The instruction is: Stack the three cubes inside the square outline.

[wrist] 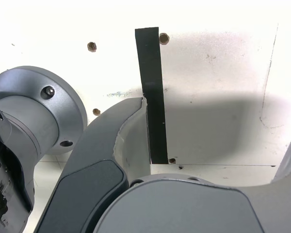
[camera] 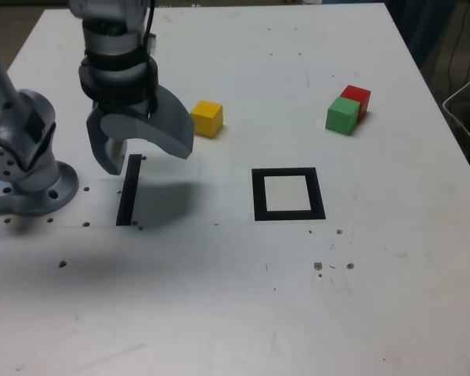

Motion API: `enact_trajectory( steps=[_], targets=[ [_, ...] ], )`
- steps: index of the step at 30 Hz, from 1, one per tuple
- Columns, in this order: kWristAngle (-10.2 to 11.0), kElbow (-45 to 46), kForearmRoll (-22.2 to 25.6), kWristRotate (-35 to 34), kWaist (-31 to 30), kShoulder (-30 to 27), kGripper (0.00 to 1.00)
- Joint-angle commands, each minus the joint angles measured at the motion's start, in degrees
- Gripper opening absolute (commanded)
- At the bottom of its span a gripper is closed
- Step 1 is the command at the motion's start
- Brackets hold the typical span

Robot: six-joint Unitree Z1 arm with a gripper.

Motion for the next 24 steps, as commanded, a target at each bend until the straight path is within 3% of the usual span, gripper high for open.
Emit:
enact_trajectory(
  steps=[1, 10, 17, 24],
  targets=[
    [0.0, 0.2, 0.8, -0.2, 0.1, -0.1, 1.0],
    [-1.5, 0.2, 3.9, 0.9, 2.8, 0.9, 1.0],
    [-2.2, -4.1, 8.1, 7.1, 4.1, 1.7, 1.0],
    [0.5, -11.4, 15.9, 11.5, 5.8, 1.6, 1.0]
  ],
)
